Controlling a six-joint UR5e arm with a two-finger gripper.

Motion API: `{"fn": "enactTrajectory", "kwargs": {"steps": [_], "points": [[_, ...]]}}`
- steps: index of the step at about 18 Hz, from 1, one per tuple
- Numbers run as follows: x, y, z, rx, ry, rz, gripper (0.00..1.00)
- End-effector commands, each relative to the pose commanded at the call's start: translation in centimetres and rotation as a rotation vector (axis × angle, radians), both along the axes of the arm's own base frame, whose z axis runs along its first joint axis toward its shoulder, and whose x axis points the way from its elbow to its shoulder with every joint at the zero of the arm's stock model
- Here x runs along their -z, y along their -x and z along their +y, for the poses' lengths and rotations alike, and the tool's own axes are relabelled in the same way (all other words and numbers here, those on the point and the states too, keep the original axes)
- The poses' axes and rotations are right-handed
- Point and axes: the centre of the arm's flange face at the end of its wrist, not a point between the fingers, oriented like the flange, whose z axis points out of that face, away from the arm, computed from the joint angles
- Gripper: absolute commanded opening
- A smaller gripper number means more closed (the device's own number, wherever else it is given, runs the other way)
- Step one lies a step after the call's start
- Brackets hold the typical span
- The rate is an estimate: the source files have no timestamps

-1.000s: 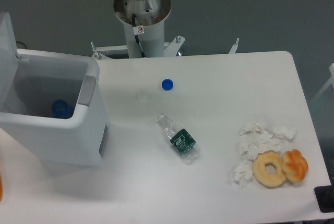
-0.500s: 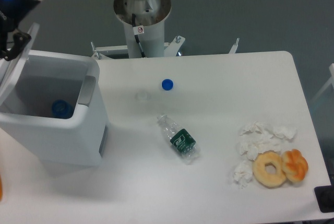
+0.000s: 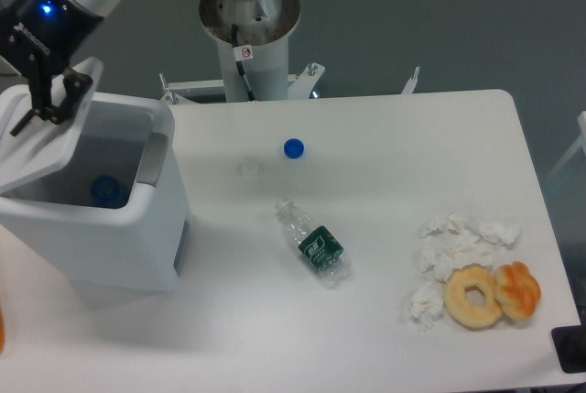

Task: Close the trash can
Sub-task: 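Lower the gripper pushing the trash can lid down onto the can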

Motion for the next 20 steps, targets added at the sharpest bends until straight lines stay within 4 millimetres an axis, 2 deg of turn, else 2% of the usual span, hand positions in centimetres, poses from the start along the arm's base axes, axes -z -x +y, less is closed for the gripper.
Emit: {"fn": "enactTrajectory", "kwargs": {"steps": [6,13,20], "points": [[1.6,1.8,-0.4,-0.040,0.034,0.003,1.00],[2.1,3.9,-0.8,-0.063,0.034,0.035,1.00],[3.8,4.8,-0.5,-0.072,0.072,0.071,1.00]]}}
